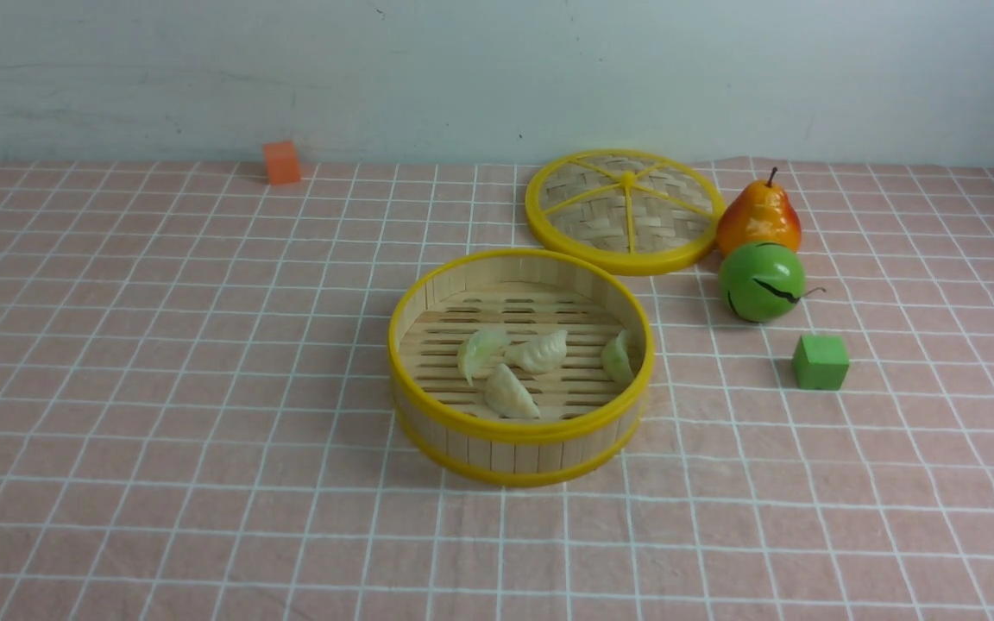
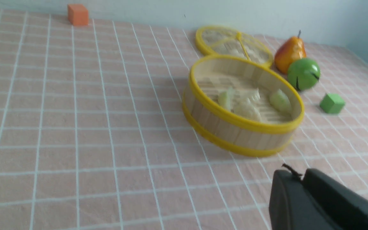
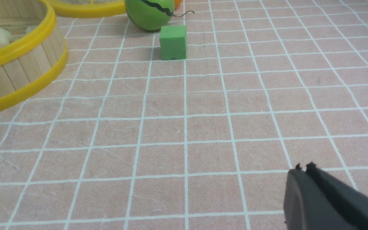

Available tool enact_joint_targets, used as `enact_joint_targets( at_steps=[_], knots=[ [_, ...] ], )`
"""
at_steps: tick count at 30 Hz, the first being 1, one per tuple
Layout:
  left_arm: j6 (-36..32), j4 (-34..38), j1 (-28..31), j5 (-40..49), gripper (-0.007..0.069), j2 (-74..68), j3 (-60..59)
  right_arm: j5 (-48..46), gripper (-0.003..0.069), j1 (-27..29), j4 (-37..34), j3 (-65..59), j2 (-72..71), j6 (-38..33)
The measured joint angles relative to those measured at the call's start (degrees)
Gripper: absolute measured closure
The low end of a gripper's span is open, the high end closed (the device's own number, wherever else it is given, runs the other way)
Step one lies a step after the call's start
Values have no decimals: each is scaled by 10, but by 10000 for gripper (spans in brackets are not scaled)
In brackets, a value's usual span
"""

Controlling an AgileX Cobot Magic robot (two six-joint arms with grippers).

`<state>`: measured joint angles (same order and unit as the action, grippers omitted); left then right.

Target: Put the dumplings into the steamer on the table with the pink tablecloth.

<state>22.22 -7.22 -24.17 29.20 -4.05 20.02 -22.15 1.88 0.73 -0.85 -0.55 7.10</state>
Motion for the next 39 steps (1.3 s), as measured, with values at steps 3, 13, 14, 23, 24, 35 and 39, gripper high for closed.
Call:
enact_joint_targets(
  at_steps=[3,13,14,23,24,35,39],
  knots=[
    [-1,7,60,-74,638,0,-33,0,658,0,0,0,0,0],
    [-71,85,239,-198,638,45,-196,-1,645,0,0,0,0,0],
    [-72,85,242,-196,638,46,-205,-1,645,0,0,0,-1,0],
    [-104,66,244,-87,638,46,-218,-1,638,0,0,0,0,0],
    [-112,65,244,-82,638,46,-218,-1,638,0,0,0,0,0],
    [-129,64,244,-81,638,46,-218,-1,628,0,0,0,0,0],
    [-129,64,244,-81,638,46,-218,-1,627,0,0,0,0,0]
  ],
)
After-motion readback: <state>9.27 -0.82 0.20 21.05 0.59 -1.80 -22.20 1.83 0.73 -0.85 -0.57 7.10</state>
